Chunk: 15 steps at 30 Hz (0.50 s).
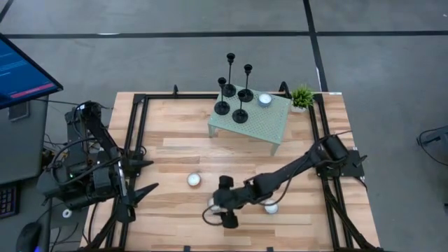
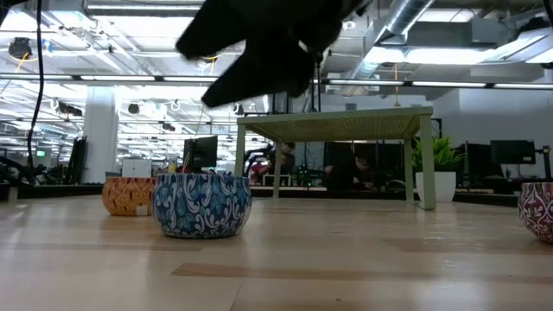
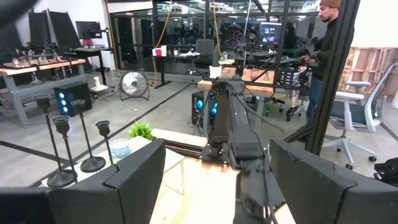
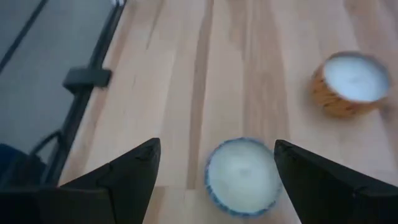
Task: Pick & Place candle stick holders
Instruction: Put the blue scented candle on the shelf
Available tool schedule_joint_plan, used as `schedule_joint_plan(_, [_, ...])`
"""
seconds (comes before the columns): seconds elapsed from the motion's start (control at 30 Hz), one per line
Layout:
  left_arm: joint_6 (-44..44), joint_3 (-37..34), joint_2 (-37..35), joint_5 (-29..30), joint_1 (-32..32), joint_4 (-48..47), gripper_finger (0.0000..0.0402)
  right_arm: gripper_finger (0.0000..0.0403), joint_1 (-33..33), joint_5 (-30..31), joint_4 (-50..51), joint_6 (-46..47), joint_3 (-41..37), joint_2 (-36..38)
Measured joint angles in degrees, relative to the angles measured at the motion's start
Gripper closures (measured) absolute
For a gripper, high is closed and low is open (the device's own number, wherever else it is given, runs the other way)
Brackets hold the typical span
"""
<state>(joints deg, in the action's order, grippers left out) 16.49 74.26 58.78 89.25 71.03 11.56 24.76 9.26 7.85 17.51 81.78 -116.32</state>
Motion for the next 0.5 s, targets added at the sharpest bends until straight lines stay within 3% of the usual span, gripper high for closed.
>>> schedule_joint_plan(0.5, [-0.02, 0.0, 0.76, -0.65, -0.01, -0.01, 0.0114, 0.0097, -2.13, 1.49, -2.74, -4.27, -0.09, -4.05])
